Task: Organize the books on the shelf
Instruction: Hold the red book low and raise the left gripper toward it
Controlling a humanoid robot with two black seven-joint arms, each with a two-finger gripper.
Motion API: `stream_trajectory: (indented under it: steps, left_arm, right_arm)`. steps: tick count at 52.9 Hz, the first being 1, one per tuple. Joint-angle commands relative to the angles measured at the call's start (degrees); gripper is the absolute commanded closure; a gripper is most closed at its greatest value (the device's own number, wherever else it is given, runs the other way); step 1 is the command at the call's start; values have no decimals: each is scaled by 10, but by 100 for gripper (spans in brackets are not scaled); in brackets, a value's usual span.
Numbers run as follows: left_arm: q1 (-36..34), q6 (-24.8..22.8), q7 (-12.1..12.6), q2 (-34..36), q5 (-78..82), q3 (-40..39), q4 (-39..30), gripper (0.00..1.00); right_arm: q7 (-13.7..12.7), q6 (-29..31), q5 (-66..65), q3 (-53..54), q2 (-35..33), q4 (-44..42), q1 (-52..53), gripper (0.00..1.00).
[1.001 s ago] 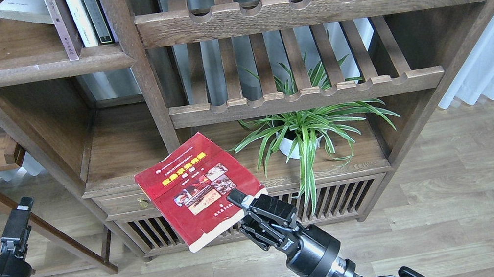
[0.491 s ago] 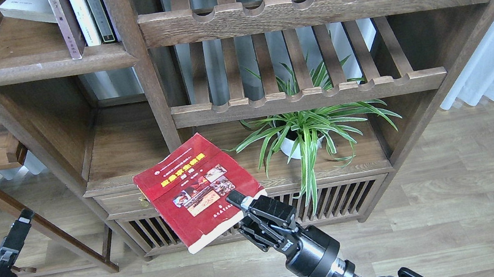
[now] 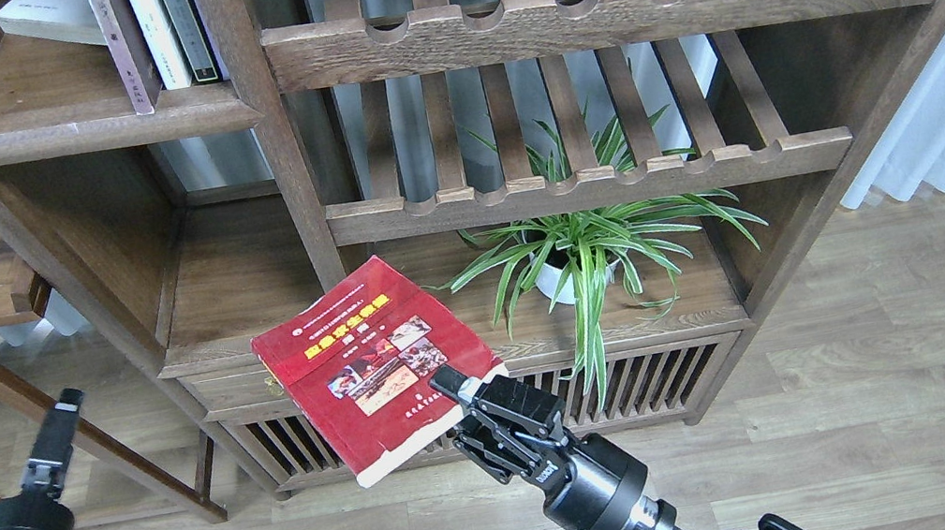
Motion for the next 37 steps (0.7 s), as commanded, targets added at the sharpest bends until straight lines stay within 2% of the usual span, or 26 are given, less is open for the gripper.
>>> stream_trajectory:
  steps: [1, 2, 3, 5, 8, 10, 14, 19, 20, 27, 30, 37]
  left_arm:
    - [-16, 0, 94, 28, -4, 3, -10, 0]
    - [-20, 0, 123, 36, -4, 3, -15, 0]
    - [-21, 0, 133, 38, -5, 3, -17, 0]
    - [-26, 0, 198, 50, -5, 3, -26, 0]
    - [-30, 0, 259, 63, -5, 3, -33, 0]
    - [-36, 0, 289, 67, -4, 3, -34, 0]
    - [-44, 0, 315, 77, -7, -3, -39, 0]
    - [-43, 0, 326, 92, -14, -16, -44, 0]
    - [-41, 0, 318, 91, -18, -35, -46, 0]
    - [-38, 0, 315, 90, -26, -69, -57, 0]
    - [-37, 0, 298, 86, -33, -73, -76, 0]
    - [-9, 0, 235, 69, -47, -78, -123, 0]
  right_arm:
    - [0, 0, 0, 1, 0, -2, 1, 93]
    - [1, 0, 0, 1, 0, -2, 1, 93]
    - [1, 0, 0, 1, 0, -2, 1, 93]
    - [0, 0, 0, 5, -1, -2, 1, 93]
    - [0, 0, 0, 7, -1, -2, 0, 93]
    - [0, 0, 0, 7, -1, -2, 0, 93]
    - [0, 0, 0, 7, -1, -2, 0, 93]
    - [0, 0, -2, 8, 0, -3, 0, 93]
    - [0, 0, -2, 8, 0, -3, 0, 93]
    - [0, 0, -3, 8, 0, -9, 0, 93]
    - [0, 0, -4, 8, 0, -17, 0, 93]
    - [0, 0, -11, 11, 0, -37, 0, 93]
